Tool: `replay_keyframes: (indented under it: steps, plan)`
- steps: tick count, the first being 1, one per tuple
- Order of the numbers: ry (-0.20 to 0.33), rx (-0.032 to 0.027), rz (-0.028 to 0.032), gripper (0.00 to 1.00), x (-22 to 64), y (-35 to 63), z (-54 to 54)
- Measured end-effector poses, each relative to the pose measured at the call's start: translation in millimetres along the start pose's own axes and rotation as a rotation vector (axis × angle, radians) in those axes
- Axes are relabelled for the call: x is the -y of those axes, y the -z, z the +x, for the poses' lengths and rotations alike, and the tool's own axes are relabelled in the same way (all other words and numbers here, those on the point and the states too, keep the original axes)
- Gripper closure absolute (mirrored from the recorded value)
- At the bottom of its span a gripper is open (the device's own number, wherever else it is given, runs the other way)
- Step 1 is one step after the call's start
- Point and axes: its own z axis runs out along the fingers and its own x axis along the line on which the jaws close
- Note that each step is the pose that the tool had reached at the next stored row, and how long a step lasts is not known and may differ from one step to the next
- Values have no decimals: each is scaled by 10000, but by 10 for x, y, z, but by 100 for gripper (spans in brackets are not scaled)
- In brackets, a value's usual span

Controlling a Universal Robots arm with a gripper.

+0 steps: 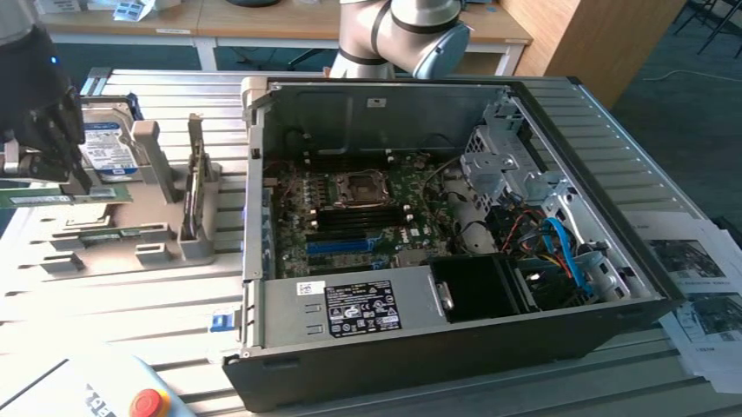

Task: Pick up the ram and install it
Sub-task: 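Pick up the ram and move it above insertion slot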

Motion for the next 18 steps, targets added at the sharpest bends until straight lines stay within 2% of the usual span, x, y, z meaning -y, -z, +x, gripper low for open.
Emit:
replay_keyframes:
  steps: [11,18]
  plan:
    - [0,-3,-3,88,-9,175,-4]
    - [0,-5,-5,88,-17,327,-7]
